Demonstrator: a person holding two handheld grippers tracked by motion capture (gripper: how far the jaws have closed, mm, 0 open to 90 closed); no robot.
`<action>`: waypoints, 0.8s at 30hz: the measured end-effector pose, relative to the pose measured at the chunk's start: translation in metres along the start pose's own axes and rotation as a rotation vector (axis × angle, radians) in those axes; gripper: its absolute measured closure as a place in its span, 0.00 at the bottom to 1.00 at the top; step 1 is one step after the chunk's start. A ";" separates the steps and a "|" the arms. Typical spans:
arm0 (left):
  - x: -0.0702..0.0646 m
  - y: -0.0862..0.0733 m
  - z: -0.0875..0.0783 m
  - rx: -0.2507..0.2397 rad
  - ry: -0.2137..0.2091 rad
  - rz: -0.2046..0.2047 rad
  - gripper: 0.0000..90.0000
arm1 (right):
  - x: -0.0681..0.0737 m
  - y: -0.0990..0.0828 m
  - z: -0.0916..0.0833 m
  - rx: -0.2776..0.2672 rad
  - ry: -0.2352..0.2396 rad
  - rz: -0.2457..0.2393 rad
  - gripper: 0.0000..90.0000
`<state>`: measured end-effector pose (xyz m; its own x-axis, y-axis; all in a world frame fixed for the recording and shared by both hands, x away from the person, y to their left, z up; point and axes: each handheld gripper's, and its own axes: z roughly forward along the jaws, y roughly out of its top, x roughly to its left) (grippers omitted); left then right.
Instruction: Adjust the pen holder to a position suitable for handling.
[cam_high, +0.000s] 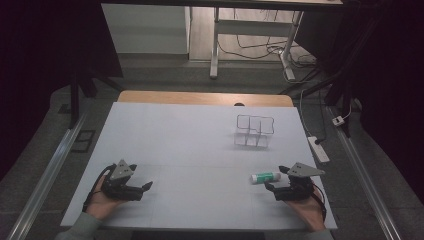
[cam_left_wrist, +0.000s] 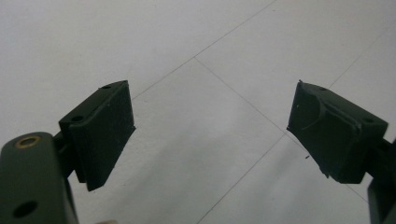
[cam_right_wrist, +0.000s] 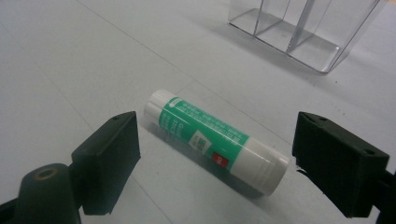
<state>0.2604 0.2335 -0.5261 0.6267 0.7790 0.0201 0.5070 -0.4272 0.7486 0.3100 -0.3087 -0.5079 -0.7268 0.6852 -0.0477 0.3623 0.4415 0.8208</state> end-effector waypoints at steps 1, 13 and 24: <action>0.000 0.000 0.000 0.000 0.000 0.000 0.15 | 0.000 0.000 0.000 0.008 -0.009 -0.003 0.16; 0.000 0.000 -0.001 -0.003 -0.002 -0.003 0.15 | 0.001 -0.001 0.001 0.008 -0.016 0.001 0.17; 0.000 0.000 0.000 0.001 -0.002 -0.003 0.15 | 0.000 0.002 -0.001 0.002 -0.026 0.006 0.19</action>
<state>0.2605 0.2333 -0.5260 0.6266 0.7791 0.0162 0.5098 -0.4256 0.7477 0.3098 -0.3081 -0.5058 -0.7090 0.7028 -0.0578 0.3676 0.4383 0.8202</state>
